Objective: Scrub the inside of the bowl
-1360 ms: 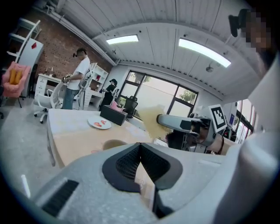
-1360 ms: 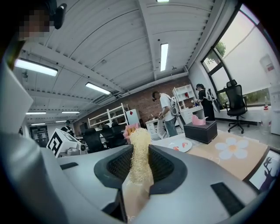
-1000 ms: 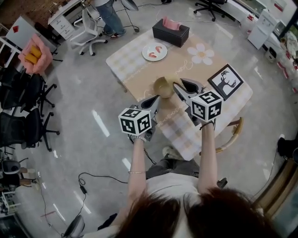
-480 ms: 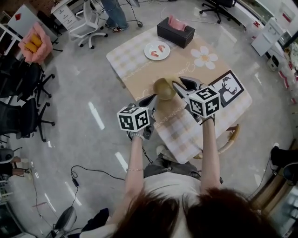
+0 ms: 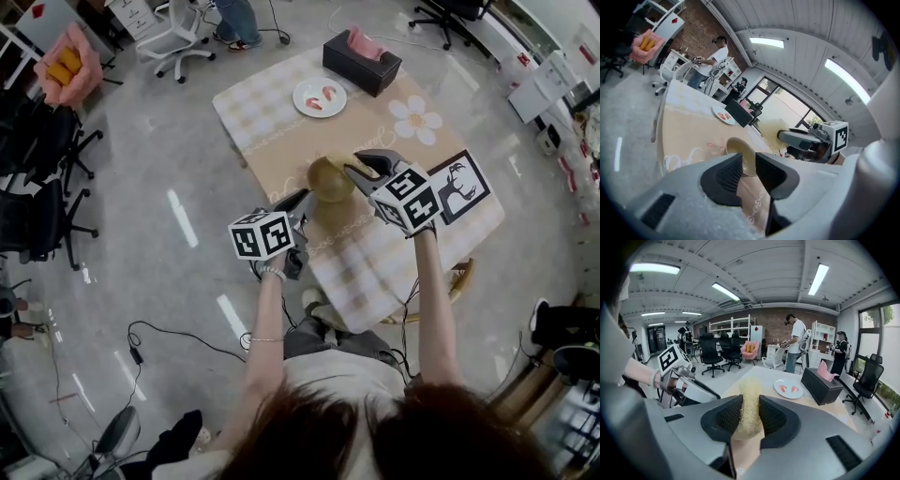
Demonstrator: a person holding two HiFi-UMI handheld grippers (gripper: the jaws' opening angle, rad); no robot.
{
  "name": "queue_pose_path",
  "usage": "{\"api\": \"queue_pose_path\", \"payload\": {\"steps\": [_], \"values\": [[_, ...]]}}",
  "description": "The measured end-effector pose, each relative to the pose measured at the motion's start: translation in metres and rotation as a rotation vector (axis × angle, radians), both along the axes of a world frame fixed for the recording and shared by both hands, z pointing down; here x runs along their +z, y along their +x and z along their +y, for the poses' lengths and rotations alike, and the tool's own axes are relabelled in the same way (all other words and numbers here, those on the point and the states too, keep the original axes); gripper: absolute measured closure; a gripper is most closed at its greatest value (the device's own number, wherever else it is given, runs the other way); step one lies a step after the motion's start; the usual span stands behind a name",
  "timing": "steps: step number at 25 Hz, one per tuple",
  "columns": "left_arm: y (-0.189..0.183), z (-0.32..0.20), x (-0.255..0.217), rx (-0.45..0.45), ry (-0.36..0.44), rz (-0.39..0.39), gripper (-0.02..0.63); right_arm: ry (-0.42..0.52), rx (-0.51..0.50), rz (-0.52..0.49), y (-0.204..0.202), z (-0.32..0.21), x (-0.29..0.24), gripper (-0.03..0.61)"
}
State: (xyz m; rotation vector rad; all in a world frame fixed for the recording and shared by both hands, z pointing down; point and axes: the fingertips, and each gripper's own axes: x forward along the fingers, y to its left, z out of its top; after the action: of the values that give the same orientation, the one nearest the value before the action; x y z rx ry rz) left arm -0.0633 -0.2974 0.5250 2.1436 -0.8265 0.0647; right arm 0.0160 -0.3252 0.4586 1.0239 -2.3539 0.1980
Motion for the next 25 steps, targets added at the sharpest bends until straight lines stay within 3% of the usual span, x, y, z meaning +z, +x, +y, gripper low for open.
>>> {"api": "queue_pose_path", "payload": {"steps": [5,12,25], "values": [[-0.004,-0.007,0.014,-0.049,-0.069,0.042,0.509,-0.007,-0.077,0.08,-0.005,-0.003,0.006,0.479],[-0.002,-0.015,0.024,-0.113,-0.193,0.164,0.487,-0.017,-0.186,0.185,-0.004,-0.014,0.011,0.479],[0.007,-0.013,0.041,-0.129,-0.322,0.197,0.48,-0.066,-0.545,0.437,-0.024,-0.013,0.034,0.479]]}}
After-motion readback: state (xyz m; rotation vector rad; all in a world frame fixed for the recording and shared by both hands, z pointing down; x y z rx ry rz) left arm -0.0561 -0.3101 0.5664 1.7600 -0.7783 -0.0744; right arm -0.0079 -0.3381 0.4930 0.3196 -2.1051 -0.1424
